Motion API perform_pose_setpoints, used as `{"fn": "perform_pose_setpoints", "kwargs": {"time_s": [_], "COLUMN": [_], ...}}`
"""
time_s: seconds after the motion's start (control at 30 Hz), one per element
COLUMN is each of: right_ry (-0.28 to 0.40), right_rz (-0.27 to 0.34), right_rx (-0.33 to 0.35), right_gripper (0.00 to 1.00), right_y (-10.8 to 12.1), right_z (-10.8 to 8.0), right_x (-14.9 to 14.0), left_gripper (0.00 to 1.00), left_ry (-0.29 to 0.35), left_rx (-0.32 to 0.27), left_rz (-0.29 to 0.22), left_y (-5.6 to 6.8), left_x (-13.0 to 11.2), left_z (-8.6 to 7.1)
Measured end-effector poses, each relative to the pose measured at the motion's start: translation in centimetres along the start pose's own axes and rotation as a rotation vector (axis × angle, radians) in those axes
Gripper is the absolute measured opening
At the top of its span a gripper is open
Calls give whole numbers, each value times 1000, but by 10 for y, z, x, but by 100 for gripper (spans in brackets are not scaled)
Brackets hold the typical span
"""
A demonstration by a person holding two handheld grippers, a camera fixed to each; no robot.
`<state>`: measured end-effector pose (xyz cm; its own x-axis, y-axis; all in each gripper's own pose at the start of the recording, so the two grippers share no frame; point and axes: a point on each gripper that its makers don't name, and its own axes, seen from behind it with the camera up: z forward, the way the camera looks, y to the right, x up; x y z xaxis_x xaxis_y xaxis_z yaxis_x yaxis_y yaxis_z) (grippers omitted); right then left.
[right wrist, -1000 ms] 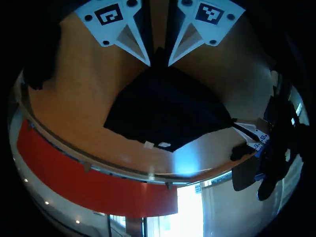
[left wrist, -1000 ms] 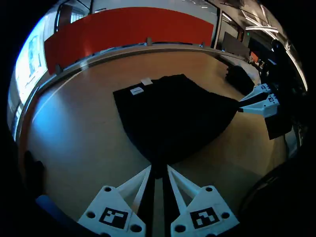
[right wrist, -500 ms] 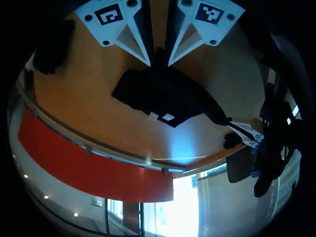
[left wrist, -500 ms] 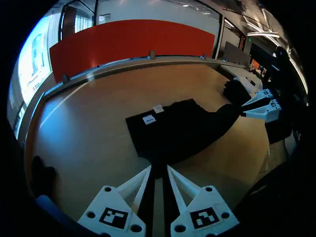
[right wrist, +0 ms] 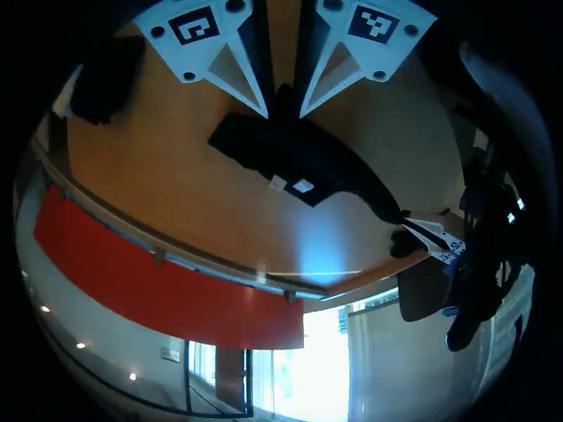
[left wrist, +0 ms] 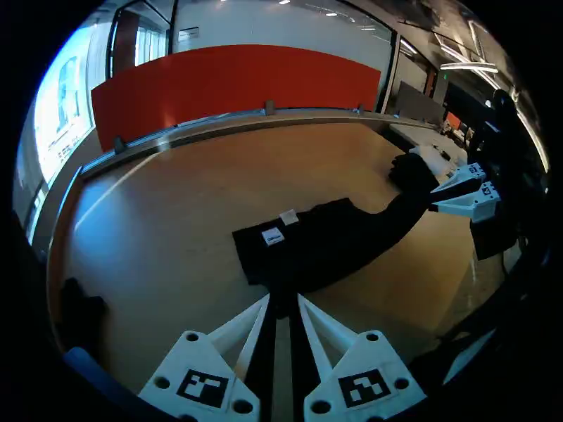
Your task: Fold towel
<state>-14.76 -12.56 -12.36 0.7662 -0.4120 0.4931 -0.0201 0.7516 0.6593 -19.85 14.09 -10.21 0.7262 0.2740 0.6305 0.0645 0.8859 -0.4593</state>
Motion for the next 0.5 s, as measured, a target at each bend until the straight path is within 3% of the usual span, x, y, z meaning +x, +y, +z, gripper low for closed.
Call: {"fn": "perform_pose_setpoints", "kwargs": {"time_s": [0.27,0.5], "right_ry": [-1,-13], "right_rz": [9,8], "right_rx": [1,1], "right_gripper": [16,16], "right_y": [-1,-1], "right_z": [-10,-10], "right_x": [3,-1], "left_gripper": [12,12], "left_ry": [-6,-11], "left_rx": [-14,-14], "left_rz": [-14,-23], "left_y": [9,11], "left_x": [-1,-4], "left_z": [-10,-7]}}
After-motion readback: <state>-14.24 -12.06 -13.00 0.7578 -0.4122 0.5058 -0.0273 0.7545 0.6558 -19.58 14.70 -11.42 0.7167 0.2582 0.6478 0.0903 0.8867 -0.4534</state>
